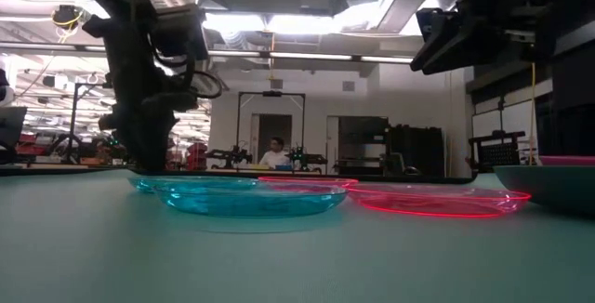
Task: Stack plastic plates
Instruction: Stack the top transparent blue plate on top of the transparent blue plate
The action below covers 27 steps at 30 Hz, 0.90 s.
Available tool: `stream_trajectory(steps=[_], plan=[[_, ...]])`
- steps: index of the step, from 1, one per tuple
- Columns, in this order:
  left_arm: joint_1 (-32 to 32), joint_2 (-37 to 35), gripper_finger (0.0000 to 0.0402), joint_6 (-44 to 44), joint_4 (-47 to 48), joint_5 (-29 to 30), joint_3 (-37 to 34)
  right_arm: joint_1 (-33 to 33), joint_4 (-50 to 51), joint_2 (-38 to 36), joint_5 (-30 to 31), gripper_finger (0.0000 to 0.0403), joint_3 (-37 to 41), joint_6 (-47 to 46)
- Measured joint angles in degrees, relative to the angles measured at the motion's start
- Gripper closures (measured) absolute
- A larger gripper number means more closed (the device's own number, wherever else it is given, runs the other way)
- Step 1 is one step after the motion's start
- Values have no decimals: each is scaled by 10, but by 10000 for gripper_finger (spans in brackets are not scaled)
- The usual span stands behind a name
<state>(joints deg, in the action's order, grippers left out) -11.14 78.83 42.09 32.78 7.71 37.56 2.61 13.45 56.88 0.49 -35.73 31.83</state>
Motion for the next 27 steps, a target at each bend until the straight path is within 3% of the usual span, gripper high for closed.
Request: stream_trajectory(steps=[27], plan=[[-1, 41, 292, 13, -40, -65, 0, 0, 1, 0, 0, 310, 0, 0]])
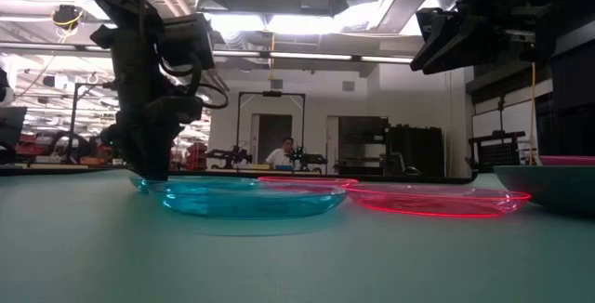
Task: Stack plastic plates
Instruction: Stack the top transparent blue plate on top of the transparent blue plate
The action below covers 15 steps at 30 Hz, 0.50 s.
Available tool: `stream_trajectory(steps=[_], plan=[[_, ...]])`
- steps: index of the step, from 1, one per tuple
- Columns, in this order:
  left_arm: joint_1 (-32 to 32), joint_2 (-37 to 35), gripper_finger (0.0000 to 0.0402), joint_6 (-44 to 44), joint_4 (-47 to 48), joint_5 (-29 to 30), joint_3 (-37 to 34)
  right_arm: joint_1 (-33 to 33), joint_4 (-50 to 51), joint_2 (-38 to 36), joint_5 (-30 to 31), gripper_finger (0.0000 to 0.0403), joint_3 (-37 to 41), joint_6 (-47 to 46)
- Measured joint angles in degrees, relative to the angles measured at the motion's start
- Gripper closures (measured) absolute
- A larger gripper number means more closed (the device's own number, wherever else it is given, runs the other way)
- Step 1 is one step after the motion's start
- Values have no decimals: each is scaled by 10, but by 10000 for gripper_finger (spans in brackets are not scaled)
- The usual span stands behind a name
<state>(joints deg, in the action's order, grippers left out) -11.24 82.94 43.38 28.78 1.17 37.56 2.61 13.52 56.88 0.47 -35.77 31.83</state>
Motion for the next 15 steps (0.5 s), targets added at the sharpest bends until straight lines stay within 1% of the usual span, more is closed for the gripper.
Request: stream_trajectory(steps=[4, 6, 15], plan=[[0, 0, 294, 0, 1, 0, 0, 0, 0, 0, 0, 311, 0, 0], [0, 0, 303, 0, 1, 0, 0, 0, 0, 0, 0, 311, 0, 0], [0, 0, 370, 0, 0, 0, 0, 0, 0, 0, 0, 311, 0, 0]])
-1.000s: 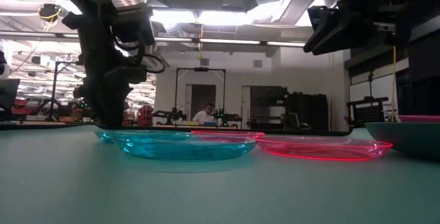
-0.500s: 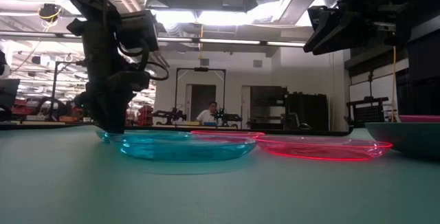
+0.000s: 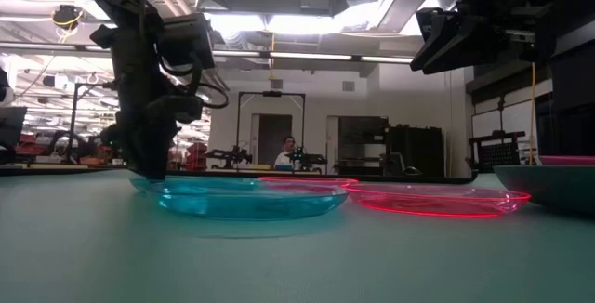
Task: Stack plastic plates
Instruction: Stack the top transparent blue plate on top of the transparent blue plate
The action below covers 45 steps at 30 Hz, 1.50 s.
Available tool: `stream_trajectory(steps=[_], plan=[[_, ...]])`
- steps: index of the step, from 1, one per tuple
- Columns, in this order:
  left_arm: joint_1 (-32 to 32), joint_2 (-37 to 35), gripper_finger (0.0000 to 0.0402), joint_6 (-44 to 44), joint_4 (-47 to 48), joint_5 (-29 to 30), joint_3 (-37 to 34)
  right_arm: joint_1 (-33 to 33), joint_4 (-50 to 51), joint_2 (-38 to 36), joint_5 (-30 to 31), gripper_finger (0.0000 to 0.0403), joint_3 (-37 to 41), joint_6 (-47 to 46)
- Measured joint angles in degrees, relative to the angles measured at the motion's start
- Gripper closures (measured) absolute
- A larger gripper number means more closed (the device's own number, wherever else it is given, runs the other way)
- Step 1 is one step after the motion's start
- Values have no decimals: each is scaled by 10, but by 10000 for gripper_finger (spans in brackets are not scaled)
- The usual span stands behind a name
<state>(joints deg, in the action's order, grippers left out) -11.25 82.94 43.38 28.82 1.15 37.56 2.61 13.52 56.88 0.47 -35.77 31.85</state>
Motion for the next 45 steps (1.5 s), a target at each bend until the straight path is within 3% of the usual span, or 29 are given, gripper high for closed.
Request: stream_trajectory(steps=[5, 28, 39, 45], plan=[[0, -1, 397, 0, -1, 0, 1, 0, 0, 0, 0, 311, 0, 0], [-29, -21, 401, -1, -8, 9, 0, 0, 0, 0, 0, 311, 0, 0], [-50, -62, 401, -4, -67, 10, 0, 0, 0, 0, 5, 311, 0, 0], [-50, -71, 401, -4, -119, -22, 0, 0, 0, 0, 17, 311, 0, 0]])
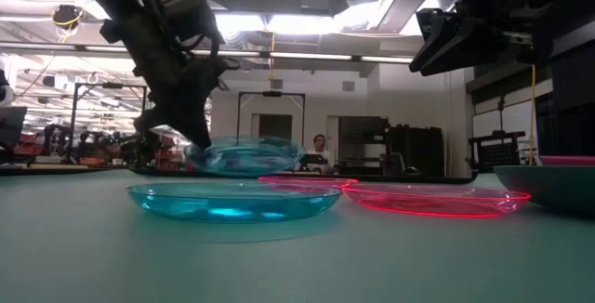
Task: Stack plastic plates
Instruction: Stack the top transparent blue plate on top of the transparent blue plate
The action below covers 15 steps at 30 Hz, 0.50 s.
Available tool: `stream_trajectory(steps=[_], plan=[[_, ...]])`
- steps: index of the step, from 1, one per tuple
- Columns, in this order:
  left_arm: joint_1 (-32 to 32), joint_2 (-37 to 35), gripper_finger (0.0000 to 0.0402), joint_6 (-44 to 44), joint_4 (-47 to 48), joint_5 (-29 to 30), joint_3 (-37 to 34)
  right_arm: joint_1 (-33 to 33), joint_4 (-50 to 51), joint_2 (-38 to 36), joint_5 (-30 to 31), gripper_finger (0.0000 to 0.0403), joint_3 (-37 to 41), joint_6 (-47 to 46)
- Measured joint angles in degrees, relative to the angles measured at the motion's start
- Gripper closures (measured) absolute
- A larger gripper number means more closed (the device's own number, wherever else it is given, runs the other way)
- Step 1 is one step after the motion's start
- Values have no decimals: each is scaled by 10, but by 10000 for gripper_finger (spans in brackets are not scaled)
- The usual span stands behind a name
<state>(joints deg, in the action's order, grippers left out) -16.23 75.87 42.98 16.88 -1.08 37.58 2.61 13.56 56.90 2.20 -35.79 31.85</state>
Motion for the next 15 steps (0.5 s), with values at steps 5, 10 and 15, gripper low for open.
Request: stream_trajectory(steps=[5, 10, 15], plan=[[0, 0, 401, 4, -43, -31, 0, 0, 0, 0, 18, 310, 0, 0], [10, 0, 401, 19, -93, -35, 0, 0, -2, 0, 61, 310, 0, -64], [27, 0, 401, 19, -147, -13, 0, 0, -4, 0, 104, 310, 0, -133]])
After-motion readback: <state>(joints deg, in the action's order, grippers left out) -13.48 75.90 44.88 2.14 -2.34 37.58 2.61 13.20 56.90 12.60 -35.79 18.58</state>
